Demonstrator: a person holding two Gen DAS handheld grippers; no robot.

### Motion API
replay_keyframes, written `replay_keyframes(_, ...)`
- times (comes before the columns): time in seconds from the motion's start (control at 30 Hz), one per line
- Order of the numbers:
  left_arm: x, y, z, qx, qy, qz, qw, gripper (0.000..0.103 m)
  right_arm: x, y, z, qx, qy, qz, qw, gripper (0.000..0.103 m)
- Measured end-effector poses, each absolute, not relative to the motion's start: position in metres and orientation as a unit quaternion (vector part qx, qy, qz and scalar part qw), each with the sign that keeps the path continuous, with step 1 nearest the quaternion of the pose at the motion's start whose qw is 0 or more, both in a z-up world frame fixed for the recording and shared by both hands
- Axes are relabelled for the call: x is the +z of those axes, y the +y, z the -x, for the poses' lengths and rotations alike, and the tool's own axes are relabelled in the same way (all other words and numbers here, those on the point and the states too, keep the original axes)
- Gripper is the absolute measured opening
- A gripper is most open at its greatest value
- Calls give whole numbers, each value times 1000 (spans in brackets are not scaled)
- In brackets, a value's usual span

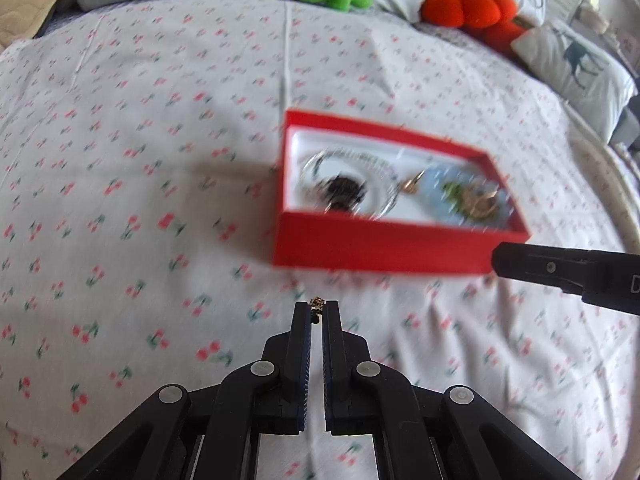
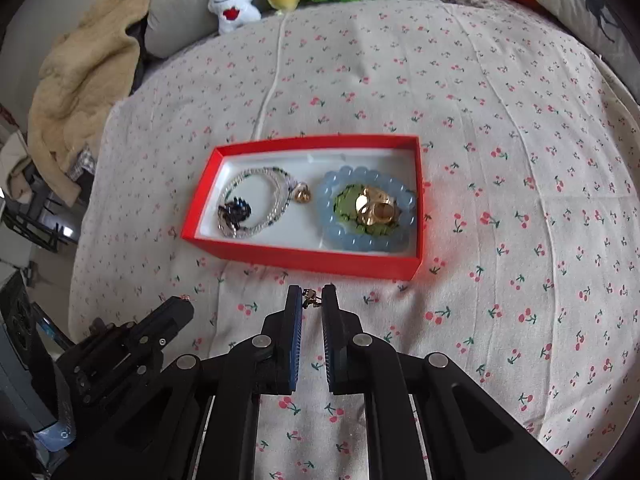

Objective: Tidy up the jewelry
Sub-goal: 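Carry both earrings over the red box with both tools, then open both tools to drop the earrings into the box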

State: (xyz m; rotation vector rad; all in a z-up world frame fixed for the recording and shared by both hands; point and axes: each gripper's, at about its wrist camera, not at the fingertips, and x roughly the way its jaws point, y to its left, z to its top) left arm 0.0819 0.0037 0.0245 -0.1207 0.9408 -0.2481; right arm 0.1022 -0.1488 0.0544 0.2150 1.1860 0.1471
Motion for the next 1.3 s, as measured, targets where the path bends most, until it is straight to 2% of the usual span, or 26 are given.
replay_keyframes(0.37,31,-47,-117,-163,427,57,887,0,61,-189,-126,29,538,-170,825,10)
replay_keyframes(0.83,26,-66,-135,-181,419,52,888,1,50,-196,-140,32,548,-199,812,11)
replay_keyframes(0.93,27,-67,-134,-184,418,49,888,11,51,-195,-140,36,549,-201,810,11)
replay_keyframes(1.0,28,-67,-133,-183,416,47,889,21,53,-195,-139,34,547,-198,813,11)
replay_keyframes(1.17,32,-67,-128,-182,415,36,891,30,54,-198,-140,35,544,-209,812,13)
replay_keyframes(1.23,35,-67,-123,-182,413,30,892,39,54,-198,-140,38,544,-211,811,22)
replay_keyframes(1.3,37,-66,-118,-179,411,23,894,47,55,-198,-139,40,543,-214,811,43)
